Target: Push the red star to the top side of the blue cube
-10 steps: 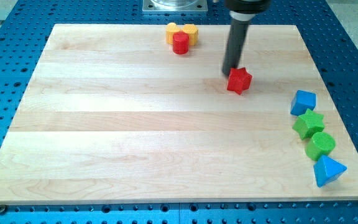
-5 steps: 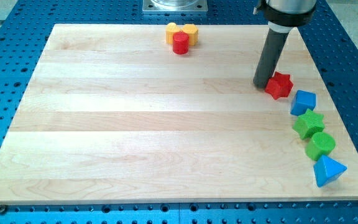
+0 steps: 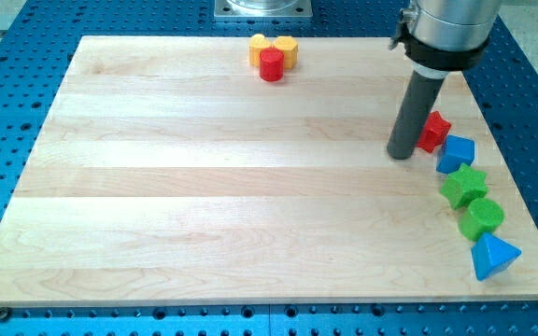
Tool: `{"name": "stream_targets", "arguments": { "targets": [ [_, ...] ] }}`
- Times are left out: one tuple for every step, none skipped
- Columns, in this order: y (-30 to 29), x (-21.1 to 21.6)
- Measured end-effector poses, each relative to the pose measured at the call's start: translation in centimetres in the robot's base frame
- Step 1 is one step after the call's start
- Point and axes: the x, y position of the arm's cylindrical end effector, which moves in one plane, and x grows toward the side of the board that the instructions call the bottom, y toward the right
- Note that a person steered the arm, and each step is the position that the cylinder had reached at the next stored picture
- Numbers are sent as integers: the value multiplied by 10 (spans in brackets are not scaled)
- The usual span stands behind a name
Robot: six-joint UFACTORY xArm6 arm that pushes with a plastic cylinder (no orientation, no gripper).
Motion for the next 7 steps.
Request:
{"name": "stream_targets", "arguments": {
  "targets": [
    [16, -24],
    [21, -38],
    [26, -38],
    [25, -75],
    [54, -93],
    [77, -94],
    [75, -69]
  ]
}}
